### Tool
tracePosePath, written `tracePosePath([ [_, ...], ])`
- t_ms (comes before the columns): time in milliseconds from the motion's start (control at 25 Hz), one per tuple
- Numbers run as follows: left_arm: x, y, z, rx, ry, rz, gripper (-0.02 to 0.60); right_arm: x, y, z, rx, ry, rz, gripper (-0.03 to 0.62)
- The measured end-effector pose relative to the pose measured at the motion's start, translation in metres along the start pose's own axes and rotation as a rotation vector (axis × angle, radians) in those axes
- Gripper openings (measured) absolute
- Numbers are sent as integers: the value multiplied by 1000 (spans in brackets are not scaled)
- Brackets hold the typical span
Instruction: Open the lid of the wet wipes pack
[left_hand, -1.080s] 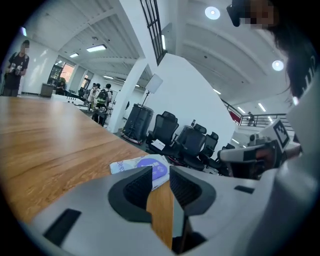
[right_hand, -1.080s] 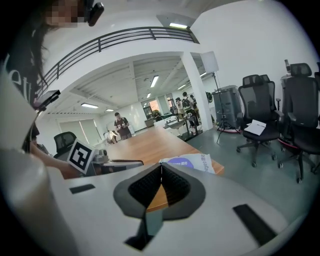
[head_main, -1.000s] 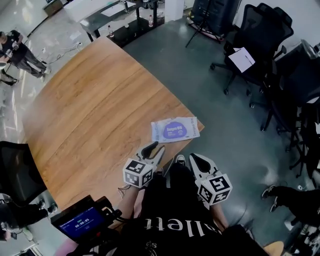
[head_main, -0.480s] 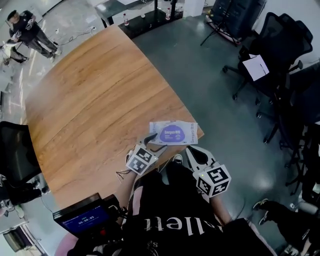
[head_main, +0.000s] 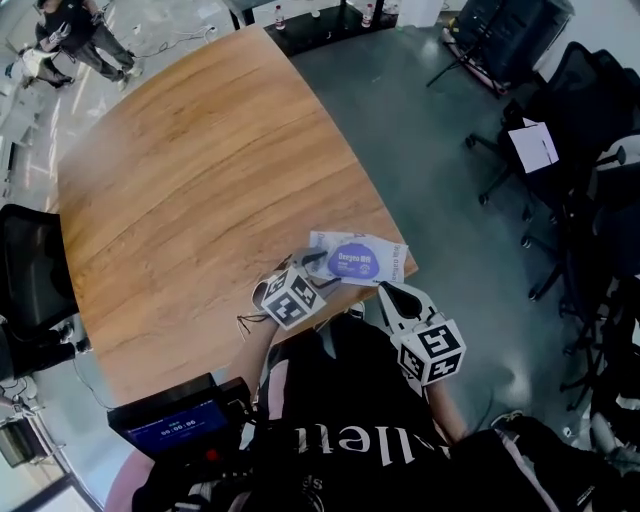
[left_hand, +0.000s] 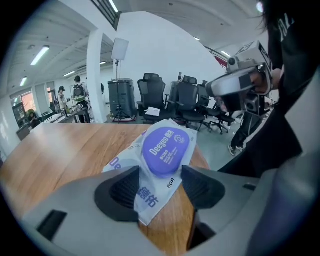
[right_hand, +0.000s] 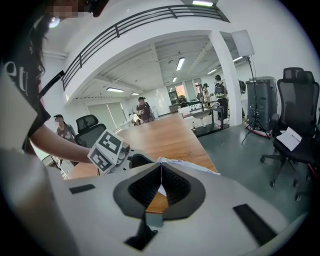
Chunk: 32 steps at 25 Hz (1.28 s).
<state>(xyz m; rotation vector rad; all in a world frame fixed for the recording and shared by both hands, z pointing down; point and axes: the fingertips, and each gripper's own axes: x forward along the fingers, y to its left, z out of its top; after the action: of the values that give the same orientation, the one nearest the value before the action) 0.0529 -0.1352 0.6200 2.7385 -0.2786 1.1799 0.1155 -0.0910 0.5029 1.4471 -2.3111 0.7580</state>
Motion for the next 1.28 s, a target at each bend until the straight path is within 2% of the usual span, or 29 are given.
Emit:
tracePosePath([
  [80, 0, 4, -5, 1, 2, -2, 252, 11, 6, -1, -79, 29, 23, 11],
  [320, 1, 8, -7, -23, -9, -30, 252, 49, 15, -25, -495, 217, 96, 14],
  [400, 2, 6, -6, -29, -25, -35, 253, 59, 17, -32, -607, 263, 125, 51],
  [520, 2, 5, -6, -38, -50, -33, 252, 73, 23, -44, -773, 303, 165, 99],
  [760, 4, 4, -3, -41, -59, -42, 252, 97, 18, -66, -1047, 368, 203, 101],
  [920, 5, 4, -3, -44, -56, -46, 252, 103, 19, -74, -1220, 382, 259, 101],
  [1040, 5, 2, -3, -36, -52, -51, 252, 98, 22, -72, -1278, 331, 273, 101],
  [1280, 5, 0, -3, -25, -51, -61, 252, 92, 24, -64, -1247, 284, 272, 104],
])
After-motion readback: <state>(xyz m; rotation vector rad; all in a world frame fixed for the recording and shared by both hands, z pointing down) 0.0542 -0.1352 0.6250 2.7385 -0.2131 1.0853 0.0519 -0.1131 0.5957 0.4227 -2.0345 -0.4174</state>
